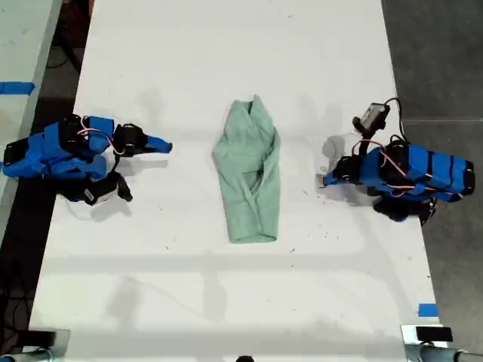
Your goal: Fold t shirt
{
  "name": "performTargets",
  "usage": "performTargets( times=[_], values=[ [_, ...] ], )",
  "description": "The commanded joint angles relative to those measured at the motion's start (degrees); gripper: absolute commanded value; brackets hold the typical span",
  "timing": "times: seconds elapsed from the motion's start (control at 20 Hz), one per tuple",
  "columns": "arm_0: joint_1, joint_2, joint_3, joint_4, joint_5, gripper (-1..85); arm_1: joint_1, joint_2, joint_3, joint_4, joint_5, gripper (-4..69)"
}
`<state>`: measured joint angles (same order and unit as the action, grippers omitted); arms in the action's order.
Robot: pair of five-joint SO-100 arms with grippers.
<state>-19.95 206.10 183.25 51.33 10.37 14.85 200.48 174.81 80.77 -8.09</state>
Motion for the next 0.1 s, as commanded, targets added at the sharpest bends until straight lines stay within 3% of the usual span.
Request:
performTargets(
  times=[0.0,0.05],
  values=[
    [-0.70,0.62,0.79,0.09,-0.97,-0.2,-0.53,0.53,0.53,0.09,-1.14,-1.9],
    [-0.70,0.62,0.79,0.09,-0.97,-0.2,-0.53,0.53,0.53,0.09,-1.14,-1.9]
  ],
)
